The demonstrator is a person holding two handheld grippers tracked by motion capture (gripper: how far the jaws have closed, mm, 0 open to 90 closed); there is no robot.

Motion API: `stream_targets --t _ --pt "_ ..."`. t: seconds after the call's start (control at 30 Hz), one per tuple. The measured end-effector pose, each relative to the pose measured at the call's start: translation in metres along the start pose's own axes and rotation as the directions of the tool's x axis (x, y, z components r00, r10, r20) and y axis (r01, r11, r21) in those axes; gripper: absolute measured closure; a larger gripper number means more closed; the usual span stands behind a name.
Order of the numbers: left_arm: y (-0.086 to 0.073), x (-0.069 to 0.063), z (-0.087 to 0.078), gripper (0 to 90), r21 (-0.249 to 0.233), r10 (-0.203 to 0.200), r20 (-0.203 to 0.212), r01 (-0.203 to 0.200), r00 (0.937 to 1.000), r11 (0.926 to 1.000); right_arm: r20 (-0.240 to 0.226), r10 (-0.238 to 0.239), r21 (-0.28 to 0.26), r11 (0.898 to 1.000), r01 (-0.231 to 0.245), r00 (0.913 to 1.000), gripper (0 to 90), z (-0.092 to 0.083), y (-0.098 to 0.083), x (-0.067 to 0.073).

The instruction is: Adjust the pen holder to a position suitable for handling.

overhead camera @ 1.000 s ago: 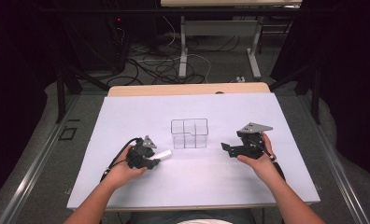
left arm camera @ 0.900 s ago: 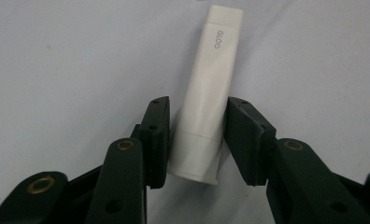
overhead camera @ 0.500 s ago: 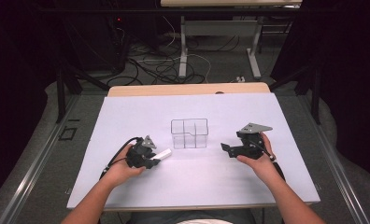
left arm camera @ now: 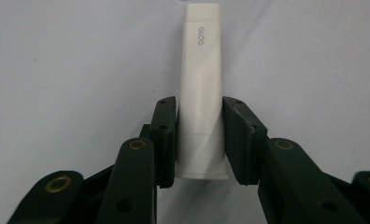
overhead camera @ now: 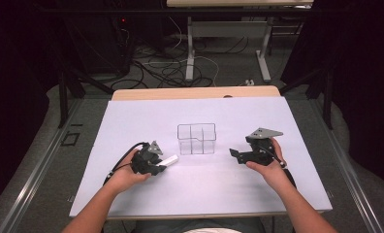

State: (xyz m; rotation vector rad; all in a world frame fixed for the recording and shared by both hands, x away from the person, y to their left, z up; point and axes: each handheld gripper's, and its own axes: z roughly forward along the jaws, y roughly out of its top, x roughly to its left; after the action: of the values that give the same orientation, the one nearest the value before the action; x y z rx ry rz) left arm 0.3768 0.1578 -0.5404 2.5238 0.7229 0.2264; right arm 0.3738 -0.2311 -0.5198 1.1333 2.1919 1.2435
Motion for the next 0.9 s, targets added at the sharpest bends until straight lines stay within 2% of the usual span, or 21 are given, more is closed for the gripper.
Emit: stream_targets --t 0.13,0.4,0.43,0.5,0.57,0.63,0.67,0.7,0.73,0.77,0.9 --pt "0.0 0.001 -0.001 67.6 0.004 0.009 0.004 -0.009 0.9999 1.0 0.003 -0.004 -0.002 1.0 0.004 1.0 15.3 -0.001 0.0 -0.001" --pt "0.001 0.002 -0.008 67.6 0.015 -0.037 0.017 0.037 0.9992 0.9992 0.005 -0.012 -0.009 1.0 0.012 0.9999 15.3 -0.003 0.002 0.001" --pt "0.002 0.002 -0.009 67.7 0.015 -0.032 0.016 0.032 0.9994 0.9994 0.004 -0.015 -0.013 1.0 0.015 0.9999 15.3 -0.003 0.002 0.002" --pt "0.003 0.001 -0.013 67.7 0.01 -0.036 0.017 0.036 0.9992 0.9993 0.005 -0.03 -0.015 0.999 0.03 0.9995 15.3 -0.003 0.003 0.002" --pt "0.004 0.0 -0.016 67.7 0.011 -0.035 0.022 0.035 0.9991 0.9993 0.0 -0.036 0.007 0.999 0.036 0.9993 15.4 -0.005 0.004 0.003" --pt "0.005 -0.003 -0.018 67.6 0.001 -0.053 0.026 0.053 0.9983 0.9986 -0.004 -0.045 -0.015 0.999 0.045 0.999 15.4 -0.004 0.005 0.005" --pt "0.006 -0.003 -0.02 67.7 -0.001 -0.045 0.022 0.045 0.9988 0.999 0.001 -0.047 -0.015 0.999 0.047 0.9989 15.4 -0.004 0.005 0.006" --pt "0.006 -0.004 -0.021 67.6 0.003 -0.055 0.029 0.055 0.9981 0.9985 0.004 -0.051 -0.015 0.999 0.051 0.9987 15.6 -0.005 0.006 0.007" --pt "0.007 -0.005 -0.022 67.7 -0.005 -0.048 0.023 0.049 0.9986 0.9988 -0.002 -0.058 -0.019 0.998 0.058 0.9983 15.6 -0.005 0.007 0.008" --pt "0.007 -0.007 -0.023 67.7 -0.008 -0.068 0.027 0.068 0.9973 0.9976 -0.004 -0.065 -0.015 0.998 0.065 0.9979 15.6 -0.006 0.008 0.009" --pt "0.01 -0.011 -0.029 67.6 -0.013 -0.08 0.038 0.081 0.996 0.9966 -0.007 -0.107 -0.028 0.994 0.107 0.9942 15.8 -0.008 0.01 0.014"
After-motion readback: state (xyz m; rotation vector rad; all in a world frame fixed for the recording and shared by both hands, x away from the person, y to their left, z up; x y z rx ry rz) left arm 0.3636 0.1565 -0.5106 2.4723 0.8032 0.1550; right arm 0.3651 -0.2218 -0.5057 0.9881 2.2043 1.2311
